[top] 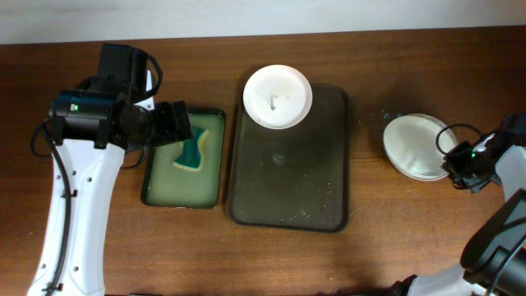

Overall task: Clean dirty plates on tray and stack at the side
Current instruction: 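Grasp the top-left white plate with the right gripper, move to center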

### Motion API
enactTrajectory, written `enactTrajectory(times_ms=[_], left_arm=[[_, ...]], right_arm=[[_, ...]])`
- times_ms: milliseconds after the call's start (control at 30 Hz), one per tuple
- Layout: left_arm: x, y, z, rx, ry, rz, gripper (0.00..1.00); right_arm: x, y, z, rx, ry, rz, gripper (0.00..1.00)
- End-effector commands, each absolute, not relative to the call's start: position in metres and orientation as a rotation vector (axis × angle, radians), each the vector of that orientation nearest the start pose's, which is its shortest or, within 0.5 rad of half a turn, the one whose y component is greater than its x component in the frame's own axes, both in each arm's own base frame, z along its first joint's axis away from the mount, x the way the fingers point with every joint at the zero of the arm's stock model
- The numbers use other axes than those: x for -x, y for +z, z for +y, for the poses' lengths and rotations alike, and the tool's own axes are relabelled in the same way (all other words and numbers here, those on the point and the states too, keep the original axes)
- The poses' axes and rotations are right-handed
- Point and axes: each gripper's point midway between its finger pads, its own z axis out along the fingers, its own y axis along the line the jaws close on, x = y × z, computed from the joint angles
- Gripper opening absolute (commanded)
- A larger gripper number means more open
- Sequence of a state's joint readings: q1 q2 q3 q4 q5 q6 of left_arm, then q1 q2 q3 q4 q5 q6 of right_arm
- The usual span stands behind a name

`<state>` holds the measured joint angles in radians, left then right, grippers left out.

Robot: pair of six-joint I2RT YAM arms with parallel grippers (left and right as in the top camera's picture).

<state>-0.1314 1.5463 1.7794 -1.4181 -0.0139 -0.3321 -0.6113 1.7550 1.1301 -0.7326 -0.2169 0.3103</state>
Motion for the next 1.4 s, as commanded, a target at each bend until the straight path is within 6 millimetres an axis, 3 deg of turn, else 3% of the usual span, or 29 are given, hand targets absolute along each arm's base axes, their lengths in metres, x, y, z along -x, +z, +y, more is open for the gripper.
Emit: enactTrajectory(times_ms=[0,100,200,233,333,400,467,633,733,800,867,900,933,967,1000,1167,1300,1367], left_arm=[[-0.327,0.27,-0.04,0.262,-0.11,2.731,1.0],[-0.327,0.27,-0.04,0.262,-0.11,2.731,1.0],[-0.327,0.27,-0.04,0.262,-0.11,2.731,1.0],[-0.327,0.27,-0.04,0.262,-0.11,2.731,1.0],[-0.327,0.27,-0.04,0.262,-0.11,2.731,1.0],[-0.327,0.27,-0.04,0.262,-0.11,2.731,1.0],[-0.327,0.27,-0.04,0.262,-0.11,2.731,1.0],[-0.327,0.27,-0.04,0.262,-0.11,2.731,1.0],[-0.327,0.27,-0.04,0.262,-0.11,2.731,1.0],[-0.327,0.27,-0.04,0.262,-0.11,2.731,1.0],[-0.327,0.27,-0.04,0.262,-0.11,2.731,1.0],[-0.327,0.27,-0.04,0.262,-0.11,2.731,1.0],[-0.327,0.27,-0.04,0.262,-0.11,2.731,1.0],[-0.327,0.27,-0.04,0.262,-0.11,2.731,1.0],[-0.327,0.27,-0.04,0.262,-0.11,2.731,1.0],[-0.327,0.27,-0.04,0.262,-0.11,2.731,1.0],[-0.327,0.27,-0.04,0.262,-0.11,2.731,1.0],[-0.327,0.27,-0.04,0.262,-0.11,2.731,1.0]], right_arm=[[-0.336,0.073,-0.152,-1.034,0.348,2.587,0.53],[-0.365,0.13,-0.11,-0.728,0.455,2.514,0.55],[-0.385,0.193,-0.028,-0.233,0.474,2.452,0.55],[-0.387,0.201,-0.002,-0.114,0.472,2.447,0.57],[-0.391,0.195,0.053,0.102,0.405,2.473,0.6],[-0.412,0.173,0.086,0.211,0.337,2.47,0.6],[-0.444,0.139,0.107,0.249,0.327,2.453,0.61],[-0.5,0.076,0.121,0.254,0.364,2.374,0.61],[-0.52,0.038,0.125,0.254,0.364,2.343,0.61],[-0.526,0.024,0.126,0.255,0.365,2.331,0.61],[-0.525,0.014,0.126,0.23,0.379,2.348,0.52],[-0.523,0.01,0.126,0.204,0.39,2.367,0.4],[-0.521,0.008,0.126,0.195,0.394,2.379,0.2],[-0.52,0.008,0.126,0.192,0.395,2.387,0.08],[-0.517,0.011,0.124,0.18,0.397,2.401,0.04],[-0.494,0.054,0.117,0.144,0.401,2.453,0.04],[-0.445,0.105,0.109,0.033,0.429,2.554,0.04],[-0.4,0.116,0.103,-0.059,0.435,2.692,0.04]])
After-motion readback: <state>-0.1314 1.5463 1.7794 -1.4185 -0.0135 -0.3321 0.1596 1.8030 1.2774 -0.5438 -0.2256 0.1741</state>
